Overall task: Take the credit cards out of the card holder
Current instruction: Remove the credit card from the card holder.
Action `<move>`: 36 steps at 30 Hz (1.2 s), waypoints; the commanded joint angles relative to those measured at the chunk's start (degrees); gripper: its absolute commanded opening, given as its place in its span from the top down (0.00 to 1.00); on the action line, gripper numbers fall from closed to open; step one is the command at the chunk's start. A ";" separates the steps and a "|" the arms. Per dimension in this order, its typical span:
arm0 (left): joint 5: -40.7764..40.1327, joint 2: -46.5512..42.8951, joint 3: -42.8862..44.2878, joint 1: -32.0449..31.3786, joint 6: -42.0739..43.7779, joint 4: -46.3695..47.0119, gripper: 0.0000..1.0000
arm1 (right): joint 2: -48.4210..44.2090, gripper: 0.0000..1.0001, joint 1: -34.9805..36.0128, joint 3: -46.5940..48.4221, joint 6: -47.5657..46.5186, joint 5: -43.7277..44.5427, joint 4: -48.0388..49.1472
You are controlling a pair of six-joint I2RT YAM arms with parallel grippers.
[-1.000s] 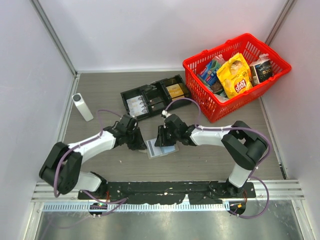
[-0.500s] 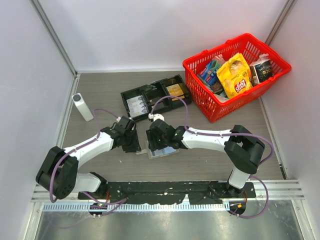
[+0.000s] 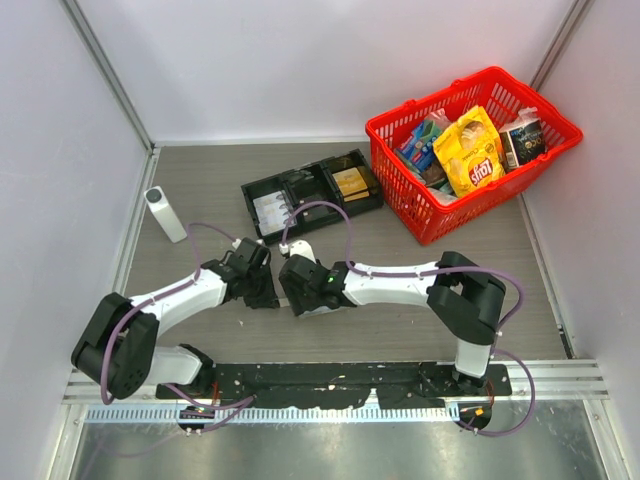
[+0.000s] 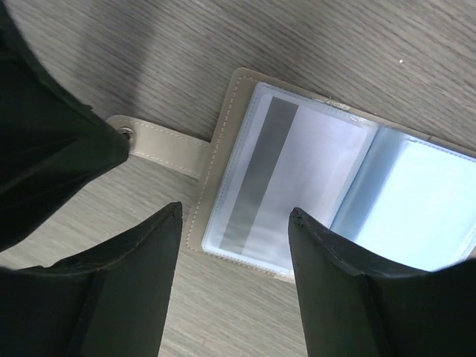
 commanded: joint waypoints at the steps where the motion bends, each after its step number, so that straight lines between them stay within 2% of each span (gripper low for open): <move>1: -1.02 2.34 -2.75 -0.13 0.52 1.86 0.83 | 1.15 0.36 -0.15 1.59 0.43 4.39 -1.05; 5: -0.58 2.78 -3.10 -0.04 0.52 2.30 0.85 | 0.72 0.42 -0.15 1.86 0.78 5.27 -1.67; 10: -0.76 3.05 -3.19 -0.13 0.61 2.21 0.85 | 0.01 0.58 -0.15 2.21 0.78 7.11 -3.25; 13: -0.58 2.96 -3.19 -0.13 0.61 2.30 0.86 | 0.71 0.61 -0.15 3.08 0.78 9.04 -5.36; 16: -0.41 2.87 -3.10 -0.13 0.52 2.30 0.86 | 1.24 0.60 -0.15 3.79 0.87 8.79 -6.33; 18: -0.40 2.78 -3.01 -0.04 0.52 2.21 0.86 | 0.89 0.52 0.02 4.05 0.78 7.91 -5.54; 19: -0.32 2.78 -3.19 -0.13 0.52 2.30 0.86 | 0.80 0.45 0.28 4.23 0.87 7.47 -5.28; 22: -0.41 2.87 -3.10 -0.13 0.52 2.30 0.86 | 0.63 0.36 0.46 4.40 1.14 7.38 -4.31; 36: 0.21 2.34 -3.37 -0.04 0.43 2.39 0.87 | 3.35 0.36 0.46 4.32 1.40 10.72 -5.80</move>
